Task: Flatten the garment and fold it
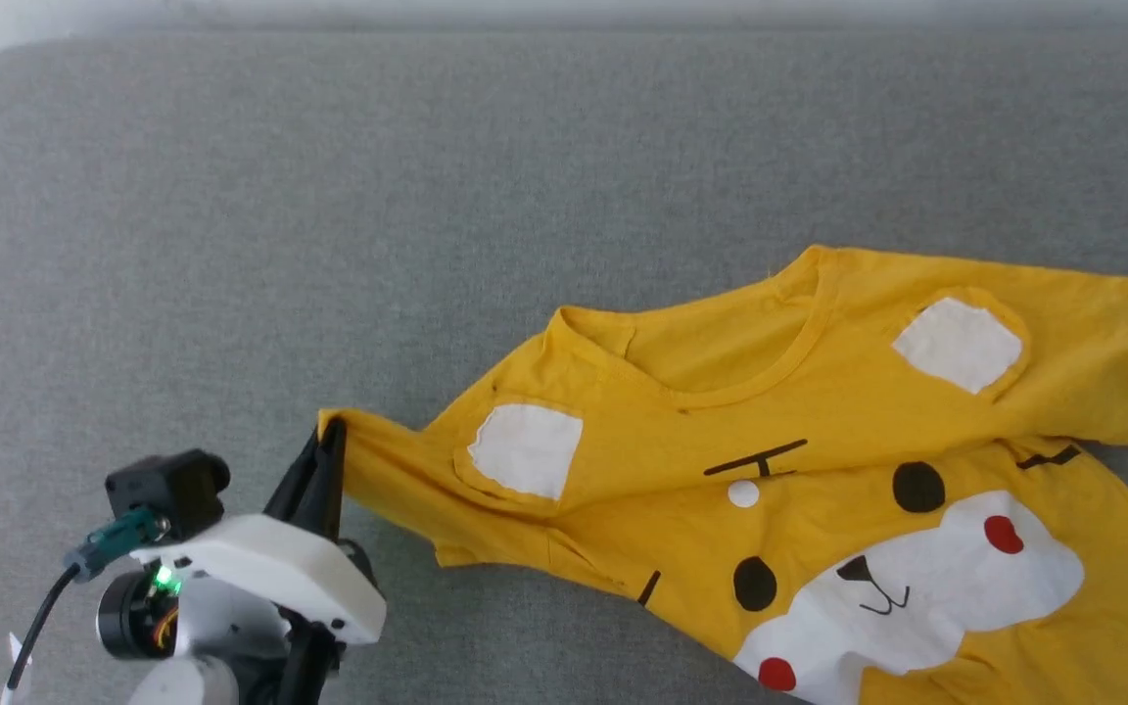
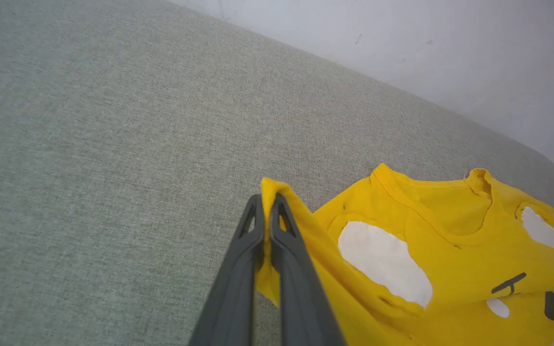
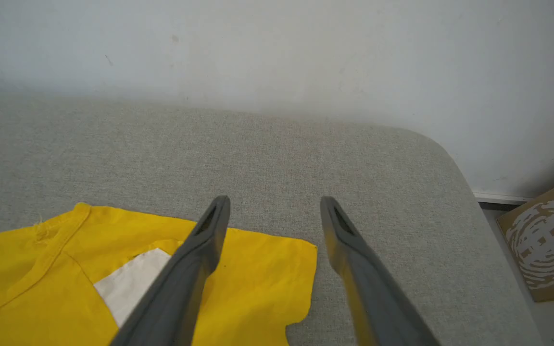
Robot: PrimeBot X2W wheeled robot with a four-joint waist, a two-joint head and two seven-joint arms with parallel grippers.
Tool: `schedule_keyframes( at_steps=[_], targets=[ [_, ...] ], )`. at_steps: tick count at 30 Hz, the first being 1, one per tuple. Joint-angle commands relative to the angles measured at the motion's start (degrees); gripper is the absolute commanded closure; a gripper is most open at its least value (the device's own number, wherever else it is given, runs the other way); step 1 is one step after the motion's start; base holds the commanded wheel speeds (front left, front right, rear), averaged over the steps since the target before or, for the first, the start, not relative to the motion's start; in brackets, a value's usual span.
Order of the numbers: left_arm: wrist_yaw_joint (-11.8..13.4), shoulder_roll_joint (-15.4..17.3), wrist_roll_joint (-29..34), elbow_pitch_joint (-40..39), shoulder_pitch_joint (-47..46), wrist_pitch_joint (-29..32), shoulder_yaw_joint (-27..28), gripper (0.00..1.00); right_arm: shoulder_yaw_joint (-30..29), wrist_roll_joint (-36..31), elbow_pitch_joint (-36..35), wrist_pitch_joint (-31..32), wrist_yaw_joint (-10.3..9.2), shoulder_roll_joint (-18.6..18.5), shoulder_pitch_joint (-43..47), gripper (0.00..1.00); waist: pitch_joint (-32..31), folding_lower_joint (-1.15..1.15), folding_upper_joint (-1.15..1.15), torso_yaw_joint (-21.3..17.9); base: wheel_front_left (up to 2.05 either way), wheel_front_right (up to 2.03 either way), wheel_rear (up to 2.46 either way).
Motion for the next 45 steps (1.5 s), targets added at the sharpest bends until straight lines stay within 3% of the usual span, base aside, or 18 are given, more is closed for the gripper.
schedule_keyframes(
  at_steps=[1,8,18,19,20,21,31,39,45],
  targets=[
    [-0.60,-0.44,0.58,-0.18,-1.65,-0.40,-0.23,1.00,-0.14,0.26,1.89,1.18,-0.11,-1.55,-2.18,0.00,4.17,-0.01,0.00,0.72,0.00,0.00,0.00],
    [-1.18,-1.36,1.25,0.53,-5.06,-0.57,-1.48,1.00,-1.85,0.82,11.52,6.54,-0.11,-4.43,-7.17,0.00,8.12,-0.01,0.00,2.25,0.00,0.00,0.00],
    [-1.21,-1.71,1.49,0.95,-6.58,-0.46,-2.17,1.00,-2.73,1.01,18.35,7.84,-0.11,-3.85,-8.45,0.00,9.95,-0.01,0.00,3.32,0.00,0.00,0.00],
    [-1.16,-1.68,1.49,0.96,-6.63,-0.42,-2.16,1.00,-2.93,1.45,19.04,8.61,-0.11,-3.47,-8.51,0.20,9.99,-0.01,0.00,3.31,0.00,0.00,0.00],
    [-1.10,-1.64,1.50,0.97,-6.67,-0.37,-2.14,1.00,-3.45,1.94,19.72,9.49,-0.11,-2.95,-8.64,0.73,9.97,-0.01,0.00,3.29,0.00,0.00,0.00],
    [-1.03,-1.59,1.51,1.00,-6.71,-0.31,-2.12,1.00,-4.28,2.28,20.30,10.33,-0.11,-2.34,-8.84,1.00,9.91,-0.01,0.00,3.24,0.00,0.00,0.00],
    [-2.52,0.51,2.29,3.07,-10.32,0.19,-1.78,1.00,-2.27,1.89,16.81,6.32,-0.11,-0.52,-10.79,1.00,3.94,-0.01,0.00,1.17,0.00,0.00,0.00],
    [-7.74,6.00,6.96,9.28,-24.66,4.18,-3.68,1.00,2.58,4.43,11.64,1.79,-0.11,0.27,-17.04,1.00,-5.99,-0.01,0.00,-1.06,0.00,0.00,0.00],
    [-11.87,9.09,9.22,15.68,-36.85,6.55,-4.02,1.00,6.88,3.79,13.17,-1.53,-0.11,-0.27,-25.35,1.00,-12.45,-0.01,0.00,-2.93,0.00,0.00,0.00]
  ],
)
